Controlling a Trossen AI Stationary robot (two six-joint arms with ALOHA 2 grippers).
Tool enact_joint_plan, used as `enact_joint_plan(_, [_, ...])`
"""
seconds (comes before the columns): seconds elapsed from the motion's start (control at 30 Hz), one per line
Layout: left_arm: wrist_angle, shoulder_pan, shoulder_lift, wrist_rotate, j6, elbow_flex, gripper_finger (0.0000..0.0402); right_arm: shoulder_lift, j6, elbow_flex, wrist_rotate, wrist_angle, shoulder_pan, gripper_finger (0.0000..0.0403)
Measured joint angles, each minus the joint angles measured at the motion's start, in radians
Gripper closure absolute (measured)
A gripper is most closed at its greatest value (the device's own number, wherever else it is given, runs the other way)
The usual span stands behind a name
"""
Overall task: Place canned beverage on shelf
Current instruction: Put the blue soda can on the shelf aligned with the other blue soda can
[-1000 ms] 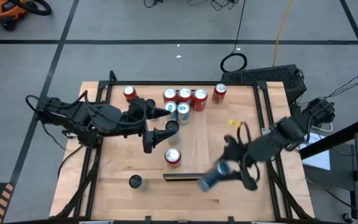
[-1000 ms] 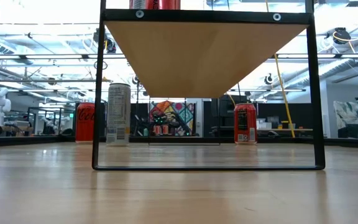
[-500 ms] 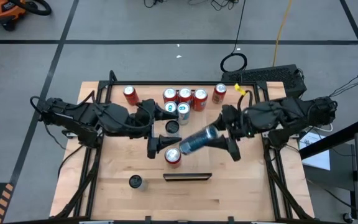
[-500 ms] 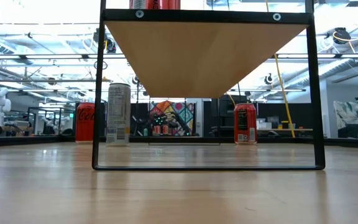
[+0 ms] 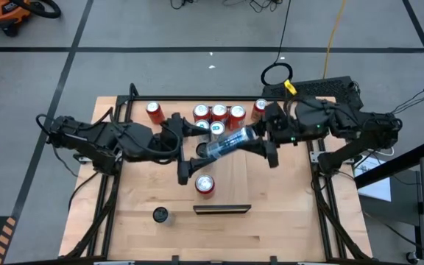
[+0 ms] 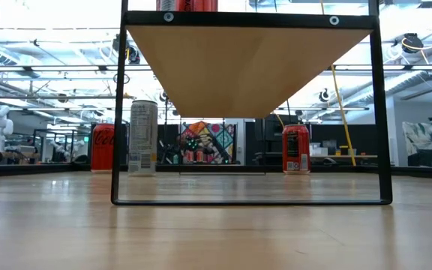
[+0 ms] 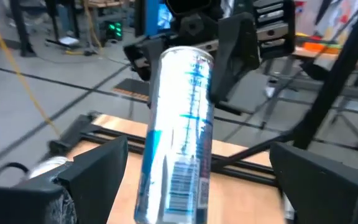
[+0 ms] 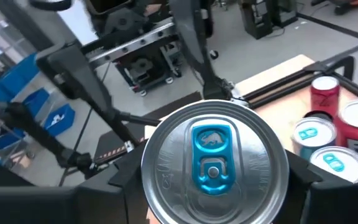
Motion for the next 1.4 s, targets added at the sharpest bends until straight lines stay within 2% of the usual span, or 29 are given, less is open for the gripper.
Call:
enact_joint_plan(0.3, [-0.011,0.016,0.0,-0.025,0.046,0.0,0.0006,0.001,0.028,0.0,-0.001,-0.001,-0.043,0.0188])
enact_joint_plan(0.53, [-0.087,0.045,0.0,-0.025,0.054,0.0,0.0006,0.001,0.085,0.0,0.001,0.018,-0.061,0.0188])
enact_joint_plan(0.83, [-0.116,0.064,0.01,-0.046,0.075,0.0,0.0006,0.001,0.122,0.0,-0.034,0.045,-0.069,0.0188])
enact_joint_plan(1.13, [-0.124,0.088,0.051,0.014,0.071,0.001,0.0006,0.001,0.168,0.0,-0.029,0.084,-0.075,0.0188])
enact_joint_plan(1.4, [-0.124,0.083,0.054,-0.059,0.043,0.0,0.0008,0.001,0.168,0.0,-0.056,0.089,-0.075,0.0188])
